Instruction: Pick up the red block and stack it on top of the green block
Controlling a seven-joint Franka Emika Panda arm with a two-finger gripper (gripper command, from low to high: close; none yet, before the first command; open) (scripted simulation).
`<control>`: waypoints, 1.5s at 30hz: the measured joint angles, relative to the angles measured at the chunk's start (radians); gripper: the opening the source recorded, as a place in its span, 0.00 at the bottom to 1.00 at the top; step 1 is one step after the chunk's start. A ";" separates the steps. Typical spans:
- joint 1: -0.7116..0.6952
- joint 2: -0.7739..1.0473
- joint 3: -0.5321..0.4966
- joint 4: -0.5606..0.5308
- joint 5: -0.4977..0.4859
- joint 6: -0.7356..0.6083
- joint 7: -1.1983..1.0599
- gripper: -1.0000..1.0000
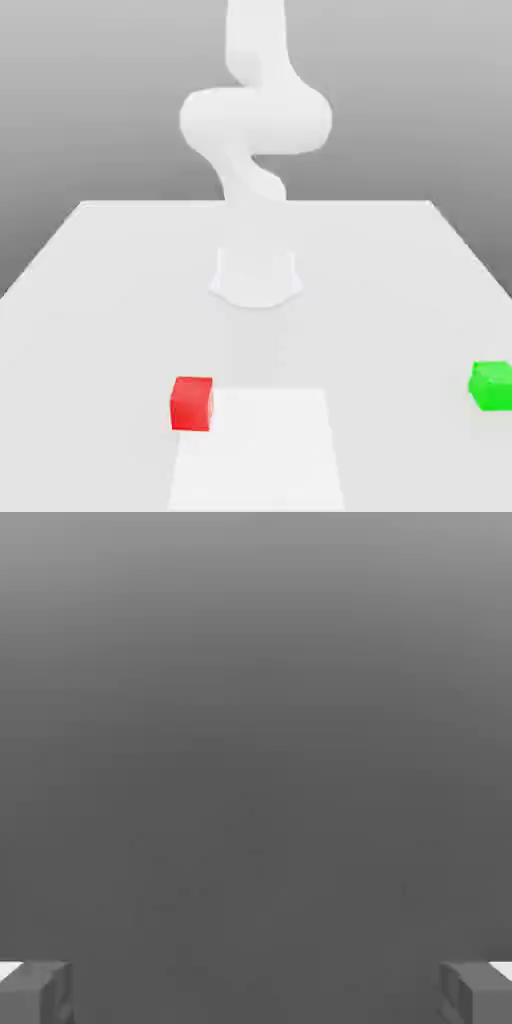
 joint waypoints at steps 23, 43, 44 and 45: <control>-0.034 0.803 -0.157 -0.450 0.035 0.539 -0.197 0.50; -0.077 0.792 -0.120 -0.453 0.017 0.530 -0.184 0.00; -0.079 0.768 -0.122 -0.457 0.002 0.510 -0.173 0.00; -0.083 0.745 -0.122 -0.462 -0.010 0.490 -0.164 0.00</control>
